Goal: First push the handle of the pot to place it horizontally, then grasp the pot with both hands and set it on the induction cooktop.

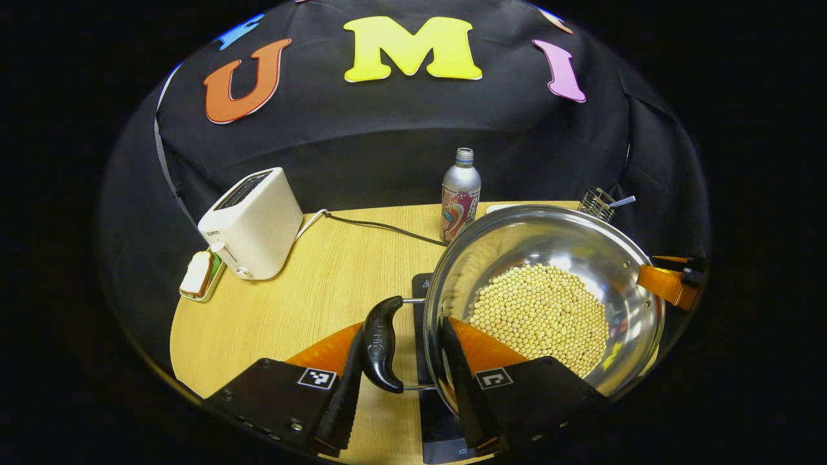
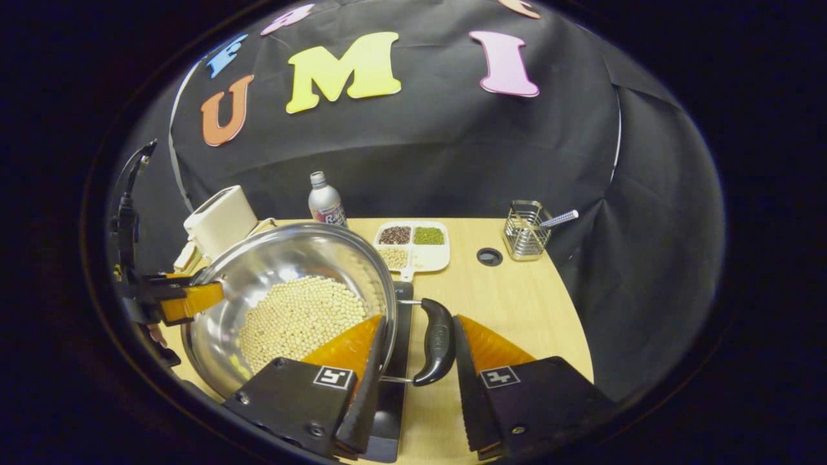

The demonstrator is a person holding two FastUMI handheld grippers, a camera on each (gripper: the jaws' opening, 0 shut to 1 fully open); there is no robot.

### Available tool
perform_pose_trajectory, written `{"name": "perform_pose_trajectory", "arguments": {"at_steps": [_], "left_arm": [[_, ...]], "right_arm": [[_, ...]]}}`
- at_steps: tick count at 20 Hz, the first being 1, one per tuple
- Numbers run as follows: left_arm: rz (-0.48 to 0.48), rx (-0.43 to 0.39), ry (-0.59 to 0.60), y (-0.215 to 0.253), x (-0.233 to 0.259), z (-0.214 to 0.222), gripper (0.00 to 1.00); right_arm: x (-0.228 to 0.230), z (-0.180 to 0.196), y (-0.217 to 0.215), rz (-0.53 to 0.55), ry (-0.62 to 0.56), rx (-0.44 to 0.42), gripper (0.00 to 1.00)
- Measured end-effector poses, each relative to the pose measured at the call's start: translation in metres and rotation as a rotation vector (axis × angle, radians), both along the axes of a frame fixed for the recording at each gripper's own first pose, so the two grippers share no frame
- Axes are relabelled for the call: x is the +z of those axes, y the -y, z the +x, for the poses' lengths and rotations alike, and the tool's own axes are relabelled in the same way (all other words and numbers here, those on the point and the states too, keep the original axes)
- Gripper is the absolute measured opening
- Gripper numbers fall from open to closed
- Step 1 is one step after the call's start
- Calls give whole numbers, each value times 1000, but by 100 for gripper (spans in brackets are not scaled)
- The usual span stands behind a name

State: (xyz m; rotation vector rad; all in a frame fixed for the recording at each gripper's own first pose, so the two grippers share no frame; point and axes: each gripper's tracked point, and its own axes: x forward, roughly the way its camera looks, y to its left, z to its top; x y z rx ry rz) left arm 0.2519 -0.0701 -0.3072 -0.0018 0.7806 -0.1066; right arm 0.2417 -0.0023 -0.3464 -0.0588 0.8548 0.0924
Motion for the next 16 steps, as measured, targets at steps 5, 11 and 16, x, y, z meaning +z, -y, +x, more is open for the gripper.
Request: {"name": "perform_pose_trajectory", "arguments": {"at_steps": [5, 11, 16], "left_arm": [[-11, 0, 2, -4, -15, 10, 64], [69, -33, 128, -4, -2, 17, 65], [74, -1, 172, -4, 20, 1, 94]], "right_arm": [[-21, 3, -5, 12, -5, -20, 58], [-32, 1, -3, 24, 25, -24, 67], [-3, -8, 8, -37, 110, -50, 77]]}}
